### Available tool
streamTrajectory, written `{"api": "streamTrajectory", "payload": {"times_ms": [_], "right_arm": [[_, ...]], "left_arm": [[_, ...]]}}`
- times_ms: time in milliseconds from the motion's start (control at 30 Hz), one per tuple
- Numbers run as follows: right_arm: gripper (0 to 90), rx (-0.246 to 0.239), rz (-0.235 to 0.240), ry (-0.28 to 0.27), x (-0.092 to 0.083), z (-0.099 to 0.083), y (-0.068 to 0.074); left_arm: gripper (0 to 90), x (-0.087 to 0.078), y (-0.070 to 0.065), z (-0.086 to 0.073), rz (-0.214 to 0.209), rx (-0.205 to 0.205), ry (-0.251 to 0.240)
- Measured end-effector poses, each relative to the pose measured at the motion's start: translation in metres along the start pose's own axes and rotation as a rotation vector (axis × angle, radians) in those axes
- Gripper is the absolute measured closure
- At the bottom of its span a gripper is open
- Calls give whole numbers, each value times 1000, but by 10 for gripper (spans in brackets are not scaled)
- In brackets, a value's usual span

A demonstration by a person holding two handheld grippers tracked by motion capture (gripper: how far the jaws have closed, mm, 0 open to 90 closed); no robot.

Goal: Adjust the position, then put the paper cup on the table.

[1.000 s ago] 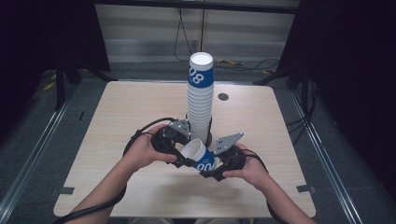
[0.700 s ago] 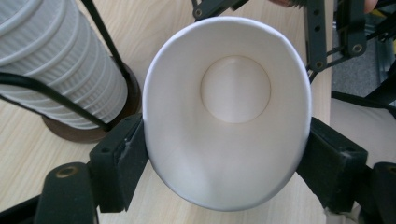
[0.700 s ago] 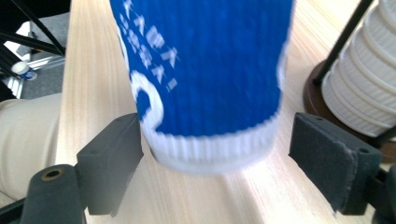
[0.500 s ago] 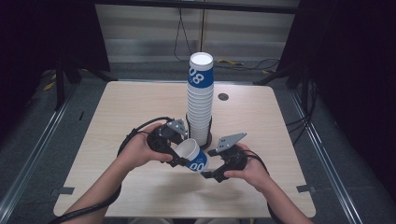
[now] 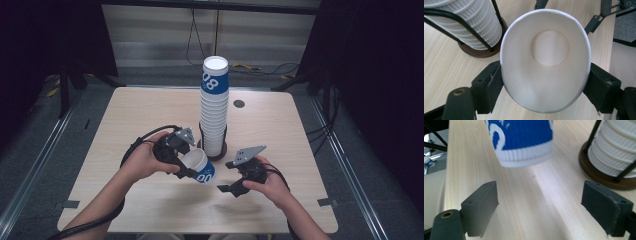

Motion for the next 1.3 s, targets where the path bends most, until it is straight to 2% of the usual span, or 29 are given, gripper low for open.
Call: {"api": "streamTrajectory", "payload": {"times_ms": [33,467,667,900,933,1000,1300], "right_arm": [[131,3,-4,4,0,-1,0],[132,5,-22,11,-1,-6,0],[132,2,-25,5,-2,-6,0],[132,4,-29,7,-2,-7,0],[131,7,-28,9,-2,-8,0],[132,5,-32,9,-2,-8,-1],[132,0,-28,10,-3,-7,0]], "left_arm": [[225,-1,1,-1,2,12,10],[224,-9,7,-9,22,-14,28],[223,-9,10,-13,24,-11,38],[223,-11,14,-20,33,-35,39],[223,-12,16,-21,32,-26,48],[222,-13,17,-22,38,-40,41],[221,-16,19,-26,42,-48,43]]}}
Point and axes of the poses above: each handheld gripper's, and its own axes: x roughly forward along the jaws, z roughly out of its top, y roughly to its left, the point moved 6 cm from there along x, roughly forward along the jaws, and after that the axes turned 11 degrees about -x, right-handed, at the moved point
